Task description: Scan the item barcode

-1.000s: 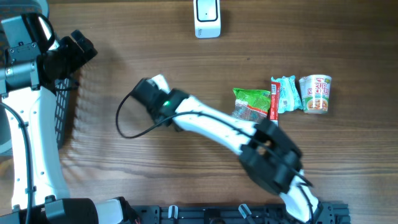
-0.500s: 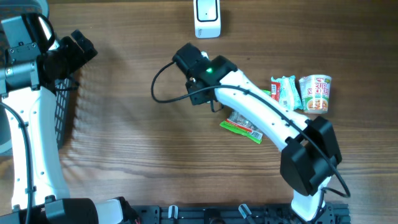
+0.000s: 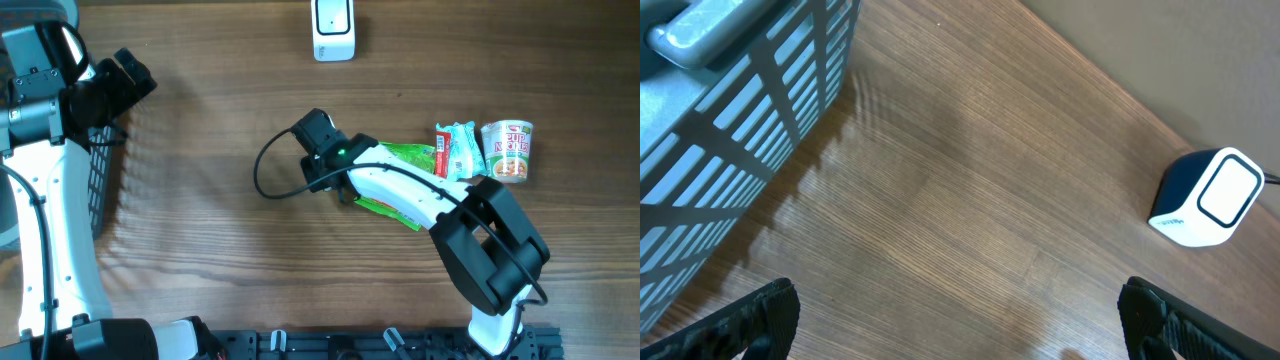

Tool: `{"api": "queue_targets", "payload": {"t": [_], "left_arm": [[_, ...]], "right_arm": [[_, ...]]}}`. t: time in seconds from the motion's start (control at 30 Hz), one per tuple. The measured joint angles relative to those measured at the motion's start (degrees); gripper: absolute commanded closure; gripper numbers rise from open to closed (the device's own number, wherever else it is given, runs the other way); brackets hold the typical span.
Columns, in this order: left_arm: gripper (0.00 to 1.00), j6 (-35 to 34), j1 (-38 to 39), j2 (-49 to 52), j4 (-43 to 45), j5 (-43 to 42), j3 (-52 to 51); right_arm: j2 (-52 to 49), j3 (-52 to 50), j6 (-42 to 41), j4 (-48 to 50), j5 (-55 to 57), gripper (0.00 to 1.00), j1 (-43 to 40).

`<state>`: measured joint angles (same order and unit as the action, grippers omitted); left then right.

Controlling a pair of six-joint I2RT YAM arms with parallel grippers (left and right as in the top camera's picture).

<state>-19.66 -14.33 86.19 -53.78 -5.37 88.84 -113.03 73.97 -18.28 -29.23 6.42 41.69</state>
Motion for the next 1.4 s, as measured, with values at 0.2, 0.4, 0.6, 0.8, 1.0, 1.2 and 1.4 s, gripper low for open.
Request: {"api": "queue_targets", "payload": {"t": [0.2, 0.4, 0.6, 0.8, 1.0, 1.2, 1.4], "left_arm": [[0.0, 0.0, 0.0, 0.02, 0.0, 0.0, 0.0], [0.0, 0.0, 0.0, 0.02, 0.0, 0.0, 0.0], [0.0, 0.0, 0.0, 0.02, 0.0, 0.0, 0.0], [0.0, 0.0, 0.0, 0.02, 0.0, 0.0, 0.0], [0.0, 0.0, 0.0, 0.0, 0.0, 0.0, 0.0], [0.0, 0.0, 0.0, 0.02, 0.0, 0.0, 0.0], [0.0, 0.0, 0.0, 0.0, 0.0, 0.0, 0.0]], "right_arm": [[0.02, -1.18, 0.59, -0.11, -0.02, 0.33, 0.0], [4.02, -0.83, 1.75, -5.97, -0.46, 0.24, -0.24], [19.08, 1.11, 0.26, -11.85, -1.36, 0.55, -0.52], [19.28, -0.92, -3.58, -10.78, -2.27, 0.96, -2.43], [11.96, -6.14, -7.28, -9.38, -3.41, 0.95, -6.91], [10.43, -6.36, -8.96, -9.4, -3.78, 0.96, -14.4], [10.36, -6.36, -6.93, -10.54, -4.11, 0.96, -20.68]]}}
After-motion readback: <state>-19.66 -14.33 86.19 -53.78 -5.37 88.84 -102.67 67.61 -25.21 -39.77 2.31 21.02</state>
